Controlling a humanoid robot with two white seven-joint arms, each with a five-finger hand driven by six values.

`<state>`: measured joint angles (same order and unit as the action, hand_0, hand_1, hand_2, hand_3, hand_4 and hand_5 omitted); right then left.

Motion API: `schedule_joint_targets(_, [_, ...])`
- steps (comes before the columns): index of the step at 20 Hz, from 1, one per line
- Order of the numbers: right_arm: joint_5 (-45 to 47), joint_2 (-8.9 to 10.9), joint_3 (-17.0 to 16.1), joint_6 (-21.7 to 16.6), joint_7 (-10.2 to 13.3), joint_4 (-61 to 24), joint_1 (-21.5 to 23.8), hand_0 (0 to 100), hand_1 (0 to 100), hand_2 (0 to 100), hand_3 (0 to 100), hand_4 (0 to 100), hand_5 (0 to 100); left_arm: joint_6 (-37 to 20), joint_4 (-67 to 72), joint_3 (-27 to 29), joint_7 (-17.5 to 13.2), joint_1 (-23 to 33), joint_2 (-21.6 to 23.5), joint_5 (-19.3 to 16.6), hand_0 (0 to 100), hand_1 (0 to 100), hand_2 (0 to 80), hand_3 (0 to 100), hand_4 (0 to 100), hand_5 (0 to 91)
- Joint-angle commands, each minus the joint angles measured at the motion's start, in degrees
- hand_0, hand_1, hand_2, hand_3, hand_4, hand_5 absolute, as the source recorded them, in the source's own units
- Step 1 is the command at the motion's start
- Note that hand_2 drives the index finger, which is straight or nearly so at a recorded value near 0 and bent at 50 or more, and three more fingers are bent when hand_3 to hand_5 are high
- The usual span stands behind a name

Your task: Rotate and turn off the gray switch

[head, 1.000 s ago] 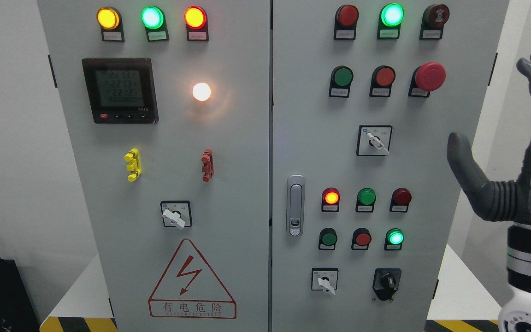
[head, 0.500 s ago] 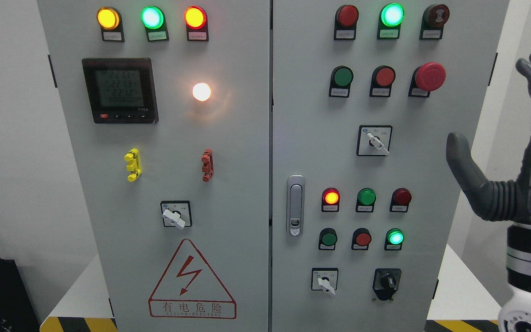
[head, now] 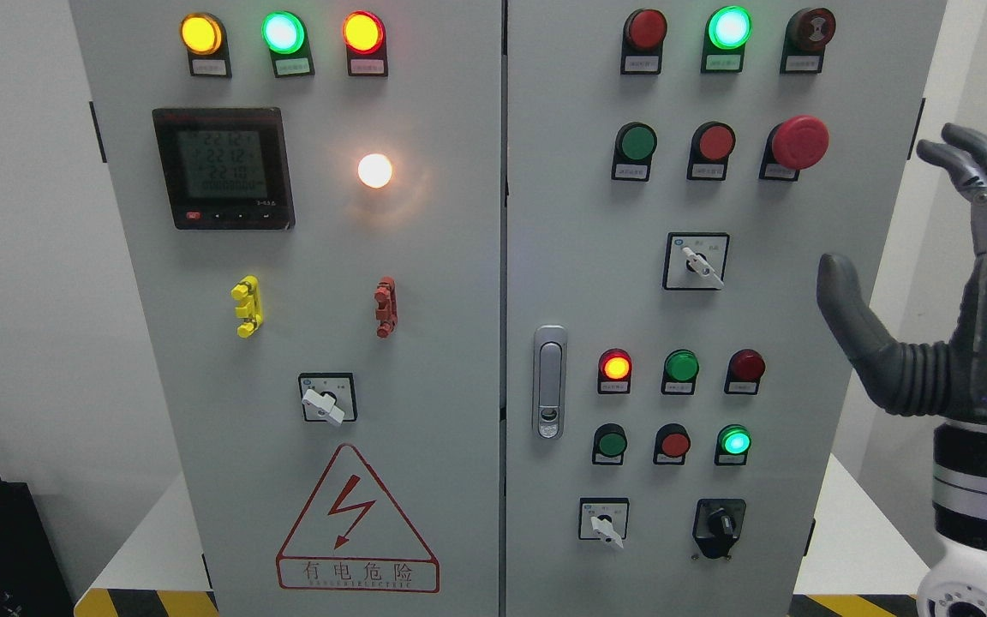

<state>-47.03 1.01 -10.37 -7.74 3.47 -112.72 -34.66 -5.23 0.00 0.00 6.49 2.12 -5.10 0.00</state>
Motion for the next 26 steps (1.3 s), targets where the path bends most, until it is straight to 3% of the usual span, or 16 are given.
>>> schedule_joint_targets(1, [-0.17, 0.13, 1.93, 0.61, -0.04, -0.05, 0.20, 24, 43, 26, 59, 45, 47, 0.04, 1.32, 1.85, -0.25, -0.01, 0.00, -0.44, 12, 39, 0.0, 0, 0, 0.0])
schedule_joint_targets(2, [-0.26, 0.04, 2.28, 0.79, -0.04, -0.05, 0.20, 24, 43, 26, 61, 47, 51, 0.04, 1.32, 1.85, -0.25, 0.08, 0.00, -0.44, 12, 39, 0.0, 0, 0, 0.0])
schedule_joint_targets(3, [-0.26, 0.04, 2.89, 1.14, -0.04, -0.05, 0.38, 24, 44, 26, 64, 54, 62, 0.04, 1.32, 1.85, -0.25, -0.01, 0.00, -0.44, 12, 39, 0.0, 0, 0, 0.0])
schedule_joint_targets(7, [-1.57, -0.05, 3.68, 2.90, 0.13, -0.13, 1.52, 23, 46, 31, 67, 61, 73, 0.04, 1.32, 1.85, -0.25, -0.01, 0.00, -0.44, 12, 39, 0.0, 0, 0, 0.0])
schedule_joint_targets(9, [-1.66, -0.48, 4.21, 3.95, 0.13, -0.13, 1.78, 22, 44, 39, 69, 65, 78, 0.04, 1.32, 1.76, -0.16, -0.01, 0.00, -0.44, 12, 39, 0.0, 0, 0, 0.0])
schedule_joint_targets(14, [-1.84, -0.84, 5.88, 6.24, 0.22, -0.05, 3.01, 18, 39, 48, 70, 68, 82, 0.04, 1.32, 1.85, -0.25, -0.01, 0.00, -0.44, 12, 39, 0.0, 0, 0, 0.0])
schedule_joint_targets(26, [-4.92, -1.80, 9.75, 12.21, 0.31, 2.59, 3.54, 12, 32, 50, 71, 69, 83, 0.04, 1.32, 1.85, -0.25, -0.01, 0.00, -0.44, 12, 39, 0.0, 0, 0, 0.0])
